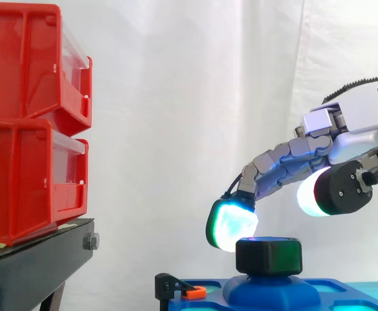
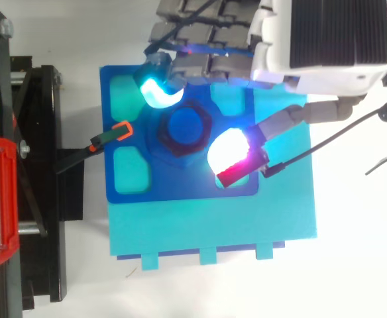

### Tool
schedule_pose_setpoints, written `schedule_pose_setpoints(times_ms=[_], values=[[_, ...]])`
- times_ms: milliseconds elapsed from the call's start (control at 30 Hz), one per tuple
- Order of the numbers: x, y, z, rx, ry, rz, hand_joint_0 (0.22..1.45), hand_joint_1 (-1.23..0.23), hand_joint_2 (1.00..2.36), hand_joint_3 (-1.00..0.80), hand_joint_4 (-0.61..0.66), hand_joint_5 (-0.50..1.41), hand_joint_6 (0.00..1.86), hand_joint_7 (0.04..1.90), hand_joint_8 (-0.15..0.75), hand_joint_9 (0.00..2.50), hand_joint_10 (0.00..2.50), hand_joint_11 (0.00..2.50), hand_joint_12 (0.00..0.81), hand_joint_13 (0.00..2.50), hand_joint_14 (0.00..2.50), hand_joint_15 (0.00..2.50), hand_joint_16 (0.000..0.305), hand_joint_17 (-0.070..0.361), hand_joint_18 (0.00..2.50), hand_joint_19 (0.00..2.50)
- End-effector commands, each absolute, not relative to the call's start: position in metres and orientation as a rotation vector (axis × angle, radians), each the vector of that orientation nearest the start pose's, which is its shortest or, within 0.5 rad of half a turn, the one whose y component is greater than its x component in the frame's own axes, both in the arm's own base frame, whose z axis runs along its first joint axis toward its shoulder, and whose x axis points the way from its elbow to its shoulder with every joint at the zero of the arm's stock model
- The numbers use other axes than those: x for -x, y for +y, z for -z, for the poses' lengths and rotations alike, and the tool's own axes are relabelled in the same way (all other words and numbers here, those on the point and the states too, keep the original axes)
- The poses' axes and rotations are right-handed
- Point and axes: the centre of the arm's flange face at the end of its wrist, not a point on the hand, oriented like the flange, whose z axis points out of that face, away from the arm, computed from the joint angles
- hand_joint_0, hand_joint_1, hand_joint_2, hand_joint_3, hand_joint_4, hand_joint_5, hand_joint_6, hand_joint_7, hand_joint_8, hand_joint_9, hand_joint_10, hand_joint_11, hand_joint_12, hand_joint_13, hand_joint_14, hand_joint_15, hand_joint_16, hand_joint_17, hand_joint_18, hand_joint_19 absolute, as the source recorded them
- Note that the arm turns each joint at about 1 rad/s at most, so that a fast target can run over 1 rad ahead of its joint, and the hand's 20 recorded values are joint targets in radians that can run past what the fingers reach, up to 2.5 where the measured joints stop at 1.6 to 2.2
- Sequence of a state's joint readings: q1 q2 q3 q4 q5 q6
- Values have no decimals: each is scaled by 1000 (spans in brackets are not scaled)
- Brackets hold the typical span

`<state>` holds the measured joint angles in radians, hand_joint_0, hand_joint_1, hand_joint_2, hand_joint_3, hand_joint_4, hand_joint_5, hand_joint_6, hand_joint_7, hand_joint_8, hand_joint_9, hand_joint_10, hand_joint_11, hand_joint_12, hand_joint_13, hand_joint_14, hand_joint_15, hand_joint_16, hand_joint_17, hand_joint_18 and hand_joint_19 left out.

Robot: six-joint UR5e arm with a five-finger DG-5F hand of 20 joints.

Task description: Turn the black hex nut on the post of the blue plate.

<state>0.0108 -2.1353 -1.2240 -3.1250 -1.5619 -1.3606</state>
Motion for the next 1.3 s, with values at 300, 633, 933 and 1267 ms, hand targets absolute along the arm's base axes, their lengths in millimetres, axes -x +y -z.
schedule_pose_setpoints(times_ms=[300, 633, 933, 1267], values=[[-700, -137, -350, -154, 1695, -168, 468, -296, 1000, -500, 149, -219, 502, 759, 226, 198, 0, 0, 372, 132, 1, 28, 61, 137, 0, 109], [-722, -119, -323, -142, 1675, -178, 469, -319, 1000, -500, 155, -214, 502, 748, 231, 226, 0, 0, 375, 163, 0, 12, 61, 138, 2, 87], [-730, -94, -315, -143, 1673, -170, 469, -317, 1000, -500, 153, -214, 502, 748, 233, 231, 0, 0, 375, 165, 0, 9, 61, 138, 6, 73], [-729, -80, -313, -126, 1703, -181, 470, -308, 1000, -500, 177, -206, 503, 921, 233, 231, 0, 0, 373, 172, 0, 6, 62, 139, 19, 78]])
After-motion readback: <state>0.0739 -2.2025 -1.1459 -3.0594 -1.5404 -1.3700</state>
